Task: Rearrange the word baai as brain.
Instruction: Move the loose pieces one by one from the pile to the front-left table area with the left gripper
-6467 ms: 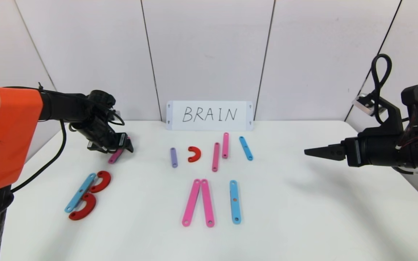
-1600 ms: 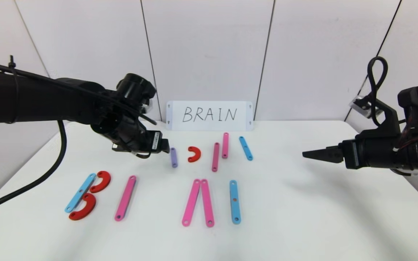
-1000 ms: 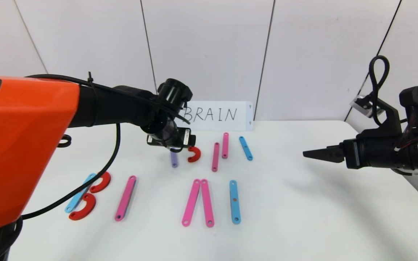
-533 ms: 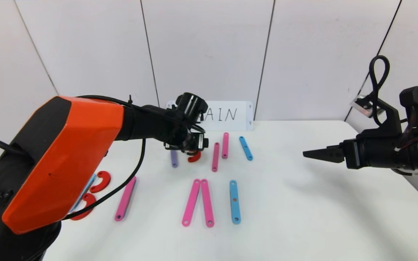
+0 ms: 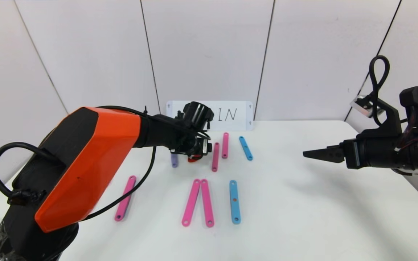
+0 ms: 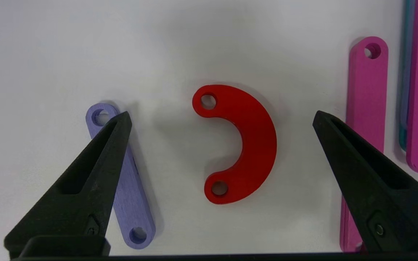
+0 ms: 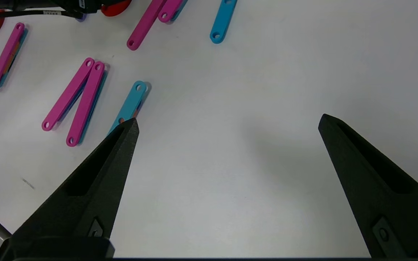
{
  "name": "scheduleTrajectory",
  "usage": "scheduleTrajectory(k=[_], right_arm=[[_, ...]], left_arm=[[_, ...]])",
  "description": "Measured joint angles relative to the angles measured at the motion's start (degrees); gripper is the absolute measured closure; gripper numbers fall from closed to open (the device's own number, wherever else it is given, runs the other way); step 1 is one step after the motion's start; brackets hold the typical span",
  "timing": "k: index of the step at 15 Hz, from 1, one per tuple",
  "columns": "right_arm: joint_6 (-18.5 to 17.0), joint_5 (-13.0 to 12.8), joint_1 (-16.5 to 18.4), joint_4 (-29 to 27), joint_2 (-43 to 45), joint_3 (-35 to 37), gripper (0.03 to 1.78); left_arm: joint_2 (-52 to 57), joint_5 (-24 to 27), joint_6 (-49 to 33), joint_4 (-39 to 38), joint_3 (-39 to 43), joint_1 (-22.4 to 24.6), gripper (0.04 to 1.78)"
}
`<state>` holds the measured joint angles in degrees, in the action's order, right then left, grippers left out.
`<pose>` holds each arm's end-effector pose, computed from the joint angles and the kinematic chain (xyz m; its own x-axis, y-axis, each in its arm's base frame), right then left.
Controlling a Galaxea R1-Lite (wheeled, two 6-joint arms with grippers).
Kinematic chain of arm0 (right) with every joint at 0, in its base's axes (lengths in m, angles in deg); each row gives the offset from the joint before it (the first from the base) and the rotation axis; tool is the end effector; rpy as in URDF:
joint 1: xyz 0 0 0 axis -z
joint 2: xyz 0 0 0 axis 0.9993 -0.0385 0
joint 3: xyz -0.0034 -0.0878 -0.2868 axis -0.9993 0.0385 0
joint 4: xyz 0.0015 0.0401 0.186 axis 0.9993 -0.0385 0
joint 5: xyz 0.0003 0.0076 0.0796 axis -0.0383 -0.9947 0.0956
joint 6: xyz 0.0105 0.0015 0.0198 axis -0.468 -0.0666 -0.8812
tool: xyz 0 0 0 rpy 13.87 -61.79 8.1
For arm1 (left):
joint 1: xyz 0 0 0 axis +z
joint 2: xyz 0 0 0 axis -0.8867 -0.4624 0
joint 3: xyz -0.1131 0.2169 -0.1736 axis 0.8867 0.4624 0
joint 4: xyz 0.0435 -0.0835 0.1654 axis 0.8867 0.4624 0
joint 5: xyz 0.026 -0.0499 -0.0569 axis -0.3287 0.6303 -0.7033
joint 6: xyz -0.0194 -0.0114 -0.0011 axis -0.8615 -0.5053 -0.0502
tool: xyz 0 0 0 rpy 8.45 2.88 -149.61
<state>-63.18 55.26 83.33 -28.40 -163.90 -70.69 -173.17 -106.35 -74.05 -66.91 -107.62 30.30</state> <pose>0.2664 0.0313 0.1892 0.6691 0.5161 -0.5347 -0.4501 0.8540 0.2609 0.4144 -0.2513 0.1140 0.7568 -0.0642 -0.6505 0.0641 0.9977 -0.0238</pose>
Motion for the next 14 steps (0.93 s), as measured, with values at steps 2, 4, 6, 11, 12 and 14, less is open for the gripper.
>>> scheduleTrajectory(k=[2, 4, 6, 11, 12, 14], right_arm=[[0.0, 0.0, 0.0, 0.0, 0.0, 0.0, 0.08], [0.0, 0.0, 0.0, 0.0, 0.0, 0.0, 0.08], [0.0, 0.0, 0.0, 0.0, 0.0, 0.0, 0.08], [0.0, 0.0, 0.1, 0.0, 0.0, 0.0, 0.08], [0.0, 0.0, 0.0, 0.0, 0.0, 0.0, 0.08], [0.0, 0.0, 0.0, 0.0, 0.0, 0.0, 0.08]], left_arm=[[-0.5, 0.0, -0.2, 0.0, -0.3, 0.0, 0.07], [-0.7, 0.1, -0.5, 0.2, -0.3, 0.0, 0.08], [-0.9, 0.1, -0.5, 0.4, -0.2, -0.1, 0.16], [-0.9, 0.1, -0.6, 0.4, 0.1, -0.2, 0.82], [-1.0, 0.1, -0.7, 0.4, 0.1, -0.2, 1.01], [-1.0, 0.1, -0.8, 0.4, 0.1, -0.2, 1.35]])
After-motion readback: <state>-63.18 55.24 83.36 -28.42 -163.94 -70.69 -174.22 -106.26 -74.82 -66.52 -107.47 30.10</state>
